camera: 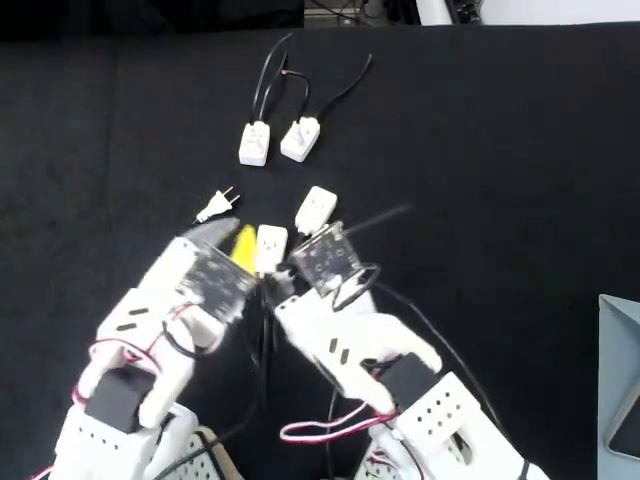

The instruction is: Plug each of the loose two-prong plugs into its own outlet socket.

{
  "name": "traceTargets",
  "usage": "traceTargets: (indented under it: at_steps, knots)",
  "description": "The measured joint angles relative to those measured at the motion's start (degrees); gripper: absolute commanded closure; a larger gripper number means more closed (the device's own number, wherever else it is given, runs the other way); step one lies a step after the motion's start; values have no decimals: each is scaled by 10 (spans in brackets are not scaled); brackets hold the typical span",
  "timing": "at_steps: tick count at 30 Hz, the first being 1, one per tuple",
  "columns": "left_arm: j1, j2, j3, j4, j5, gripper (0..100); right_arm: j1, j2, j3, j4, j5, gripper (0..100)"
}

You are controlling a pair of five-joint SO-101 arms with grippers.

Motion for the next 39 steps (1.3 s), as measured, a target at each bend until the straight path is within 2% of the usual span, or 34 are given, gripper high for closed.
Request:
traceTargets:
  at_steps: [5, 12, 18, 22, 28, 39]
  knots:
    - [-99, 0, -15, 0, 69, 888, 64, 0, 0, 0, 0, 985]
    - [-146, 18, -19, 9, 124, 861, 155, 0, -8, 0, 14, 985]
    - [-135, 141, -74, 17, 145, 817, 217, 0, -25, -1, 15, 985]
    - [-111, 261, -112, 18, 190, 770, 232, 0, -25, -1, 15, 985]
    - [-76, 442, -180, 18, 244, 762, 239, 0, -25, -1, 15, 985]
    - [-14, 745, -344, 18, 252, 766, 240, 0, -25, -1, 15, 985]
